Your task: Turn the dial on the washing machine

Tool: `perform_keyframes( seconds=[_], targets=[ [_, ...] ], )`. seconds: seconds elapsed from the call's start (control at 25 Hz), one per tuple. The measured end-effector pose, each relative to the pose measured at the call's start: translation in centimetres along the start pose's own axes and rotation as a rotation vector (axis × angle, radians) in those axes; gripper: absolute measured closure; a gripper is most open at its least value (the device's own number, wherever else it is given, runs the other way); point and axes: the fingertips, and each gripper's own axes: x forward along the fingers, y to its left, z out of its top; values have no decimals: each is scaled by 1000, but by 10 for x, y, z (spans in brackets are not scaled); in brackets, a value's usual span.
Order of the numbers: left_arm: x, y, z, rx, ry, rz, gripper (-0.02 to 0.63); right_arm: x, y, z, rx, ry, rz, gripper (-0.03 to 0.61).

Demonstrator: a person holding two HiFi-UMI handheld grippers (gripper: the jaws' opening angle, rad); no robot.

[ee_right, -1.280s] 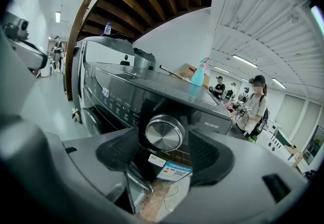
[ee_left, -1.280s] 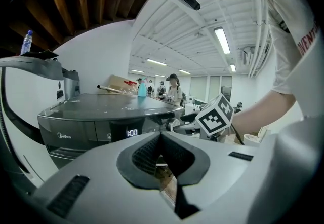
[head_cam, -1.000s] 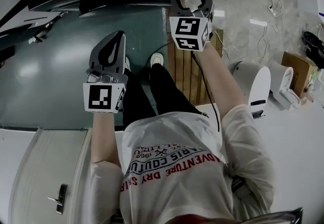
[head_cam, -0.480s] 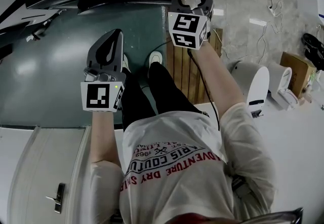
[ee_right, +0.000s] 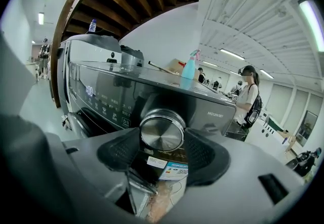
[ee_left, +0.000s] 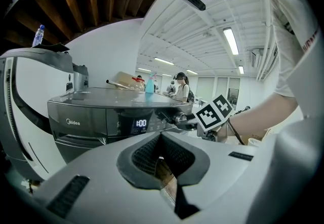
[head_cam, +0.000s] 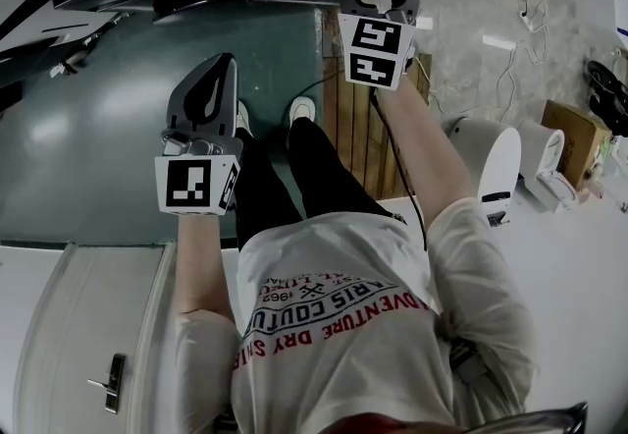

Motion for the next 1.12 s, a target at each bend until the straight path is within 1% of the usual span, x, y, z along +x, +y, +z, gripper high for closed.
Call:
perform_keyframes(
  seconds=[0.32,0.48,0.68,1.04,1.12],
  targets=[
    [-3,5,4,3,-3,0,598,1,-5,-5,127,15,22,290],
    [0,5,10,15,-12,-2,598,2,-6,-6,209,20,52,290],
    [3,4,17,22,-27,-4,598,2,-6,-7,241,28,73,290],
    [9,1,20,26,-30,-20,598,2,-5,-8,360,38,90,291],
    [10,1,21,26,-30,-21,598,2,-5,-8,351,32,83,291]
  ],
)
